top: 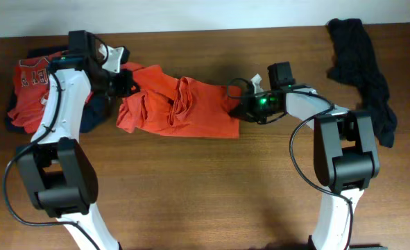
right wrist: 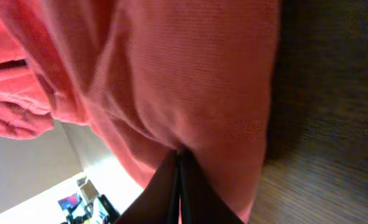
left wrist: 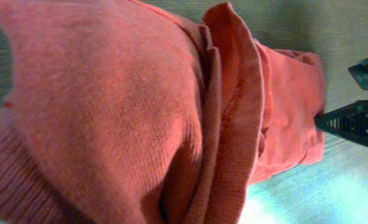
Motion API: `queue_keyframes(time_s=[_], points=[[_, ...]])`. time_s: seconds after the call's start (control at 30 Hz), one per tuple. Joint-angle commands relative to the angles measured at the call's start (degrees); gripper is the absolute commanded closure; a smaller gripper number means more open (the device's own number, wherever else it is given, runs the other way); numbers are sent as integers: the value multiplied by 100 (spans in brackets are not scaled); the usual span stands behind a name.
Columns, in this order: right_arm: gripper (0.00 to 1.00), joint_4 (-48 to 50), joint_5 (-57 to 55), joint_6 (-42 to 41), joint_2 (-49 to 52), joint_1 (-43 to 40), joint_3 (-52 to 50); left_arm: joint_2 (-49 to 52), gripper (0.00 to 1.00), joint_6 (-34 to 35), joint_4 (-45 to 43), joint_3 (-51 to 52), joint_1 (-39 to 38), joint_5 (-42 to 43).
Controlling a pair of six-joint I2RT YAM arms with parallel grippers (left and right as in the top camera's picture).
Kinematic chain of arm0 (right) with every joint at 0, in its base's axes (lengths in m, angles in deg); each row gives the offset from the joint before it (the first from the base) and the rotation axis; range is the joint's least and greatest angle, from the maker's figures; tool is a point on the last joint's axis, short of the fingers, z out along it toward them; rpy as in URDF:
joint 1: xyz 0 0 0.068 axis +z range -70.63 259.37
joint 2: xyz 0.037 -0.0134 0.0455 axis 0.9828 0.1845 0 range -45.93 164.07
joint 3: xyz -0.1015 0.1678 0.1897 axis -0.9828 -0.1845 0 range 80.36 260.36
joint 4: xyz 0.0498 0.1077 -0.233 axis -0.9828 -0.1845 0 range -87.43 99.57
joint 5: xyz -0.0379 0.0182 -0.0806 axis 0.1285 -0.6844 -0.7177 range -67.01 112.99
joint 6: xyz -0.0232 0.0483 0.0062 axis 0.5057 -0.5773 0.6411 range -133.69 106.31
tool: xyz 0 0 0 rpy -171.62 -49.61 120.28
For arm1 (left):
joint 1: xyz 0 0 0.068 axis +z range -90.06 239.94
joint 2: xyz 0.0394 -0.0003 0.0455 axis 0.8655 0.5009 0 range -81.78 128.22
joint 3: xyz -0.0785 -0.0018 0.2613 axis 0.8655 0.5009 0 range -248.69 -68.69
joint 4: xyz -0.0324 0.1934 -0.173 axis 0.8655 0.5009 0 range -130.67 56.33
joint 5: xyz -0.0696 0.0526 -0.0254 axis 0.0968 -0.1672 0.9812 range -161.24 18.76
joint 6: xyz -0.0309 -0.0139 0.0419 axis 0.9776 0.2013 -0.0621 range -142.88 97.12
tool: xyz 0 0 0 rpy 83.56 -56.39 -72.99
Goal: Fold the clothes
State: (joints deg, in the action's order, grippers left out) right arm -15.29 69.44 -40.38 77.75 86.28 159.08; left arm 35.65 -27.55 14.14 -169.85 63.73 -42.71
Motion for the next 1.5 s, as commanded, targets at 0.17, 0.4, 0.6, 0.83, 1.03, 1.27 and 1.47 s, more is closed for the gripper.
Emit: queue_keyframes(time_s=[0.17,0.4,0.6,0.83,1.03,1.27,1.47], points=[[96,22,-361,-151,-50,20,-105,-133,99,85,-33,-407,-518,131],[96,0,-356,-236,-7,22,-105,-131,99,146,-275,-435,-1283,55],[96,-35,-343,-234,-7,20,-105,-131,99,275,-518,-435,-2031,-315],[96,92,-146,-234,-24,-66,-46,-44,99,275,-487,-431,-2634,-820],[96,92,463,-232,-302,-396,367,-11,99,278,-509,-431,-2769,-920],[96,90,1049,-282,-885,-1012,1003,0,99,387,-520,-431,-2771,-1167],[96,63,1375,-387,-1193,-1515,1346,13,99,407,-767,-413,-2804,-1167]])
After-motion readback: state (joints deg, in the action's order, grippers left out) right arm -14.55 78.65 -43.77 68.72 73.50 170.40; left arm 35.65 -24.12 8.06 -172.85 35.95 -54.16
